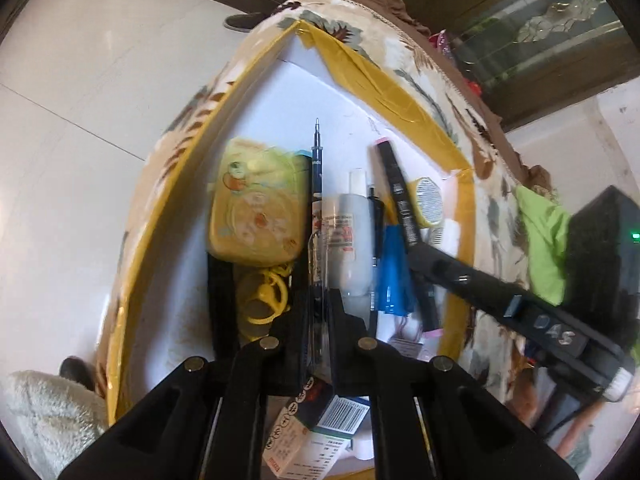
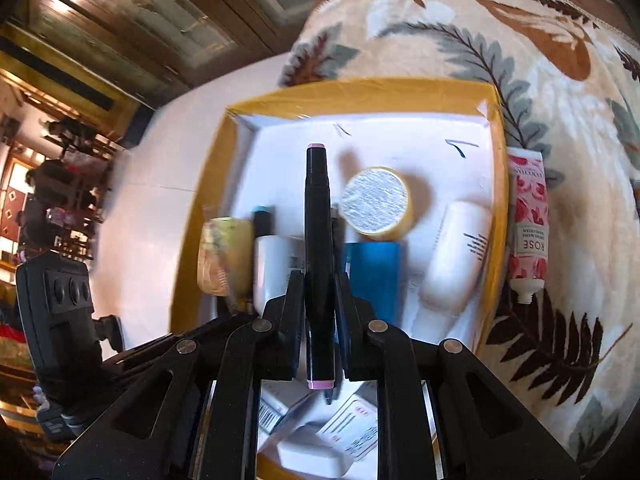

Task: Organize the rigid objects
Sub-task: 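Lower the marker into the tray with the right tool while the left tool carries a pen there, then release the marker and grasp the pink rose hand-cream tube with the right tool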

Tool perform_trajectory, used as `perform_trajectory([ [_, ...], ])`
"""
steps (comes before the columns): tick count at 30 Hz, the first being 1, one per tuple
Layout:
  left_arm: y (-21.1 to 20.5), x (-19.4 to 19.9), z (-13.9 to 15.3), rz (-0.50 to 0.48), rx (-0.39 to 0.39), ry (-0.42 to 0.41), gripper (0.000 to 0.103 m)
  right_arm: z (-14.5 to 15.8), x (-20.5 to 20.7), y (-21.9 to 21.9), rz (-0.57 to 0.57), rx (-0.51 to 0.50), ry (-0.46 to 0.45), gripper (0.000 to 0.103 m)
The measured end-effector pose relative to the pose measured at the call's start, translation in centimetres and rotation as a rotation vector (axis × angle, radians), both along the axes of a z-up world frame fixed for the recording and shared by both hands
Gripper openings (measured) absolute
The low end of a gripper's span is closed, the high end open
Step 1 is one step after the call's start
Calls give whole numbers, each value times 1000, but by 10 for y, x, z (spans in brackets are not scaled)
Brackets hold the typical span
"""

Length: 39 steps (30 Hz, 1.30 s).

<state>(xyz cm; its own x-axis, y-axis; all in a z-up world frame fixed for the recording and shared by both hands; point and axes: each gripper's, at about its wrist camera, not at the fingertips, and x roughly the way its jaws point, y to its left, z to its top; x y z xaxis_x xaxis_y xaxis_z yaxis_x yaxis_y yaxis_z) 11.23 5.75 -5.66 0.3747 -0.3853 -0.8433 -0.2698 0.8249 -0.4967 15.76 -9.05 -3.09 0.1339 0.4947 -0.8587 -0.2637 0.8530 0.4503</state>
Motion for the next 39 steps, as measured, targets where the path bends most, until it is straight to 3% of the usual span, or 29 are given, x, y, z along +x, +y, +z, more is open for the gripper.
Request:
perform_trajectory([
  [8, 7, -3, -1, 26, -55, -29, 7, -11, 5, 11, 10, -50, -4, 15],
  [13, 8, -5, 1, 41, -49, -32, 9, -13, 7, 8, -8, -7, 18, 15],
  [14, 8, -6, 3, 44, -39, -38, 12, -12, 6, 7, -11, 7, 20, 16],
  [15, 9, -7, 6, 50, -32, -51, 21, -9, 6, 5, -19, 28, 17, 17],
  [16, 10, -7, 8, 55, -33, -63, 37, -7, 5, 3, -24, 42, 13, 22],
  [17, 11, -8, 10, 62, -33, -75, 48, -4, 5, 1, -28, 54, 8, 33],
  [19, 14, -10, 16, 80, -35, -106, 49, 4, 5, -4, -42, 72, -29, 41],
  [23, 16, -14, 26, 95, -63, -170, 49, 33, 4, -26, -67, 112, -123, 41],
  [27, 7, -21, 36, 112, -130, -216, 51, 53, 10, -79, -207, 61, -211, 41],
  [29, -2, -23, 38, 101, -175, -233, 57, 49, 14, -99, -260, 22, -199, 41],
  [34, -25, -21, 38, 40, -153, -229, 57, 15, 30, -133, -347, -38, -84, 41],
  [39, -28, -20, 35, 26, -162, -217, 57, -11, 37, -109, -273, -92, -13, 41],
])
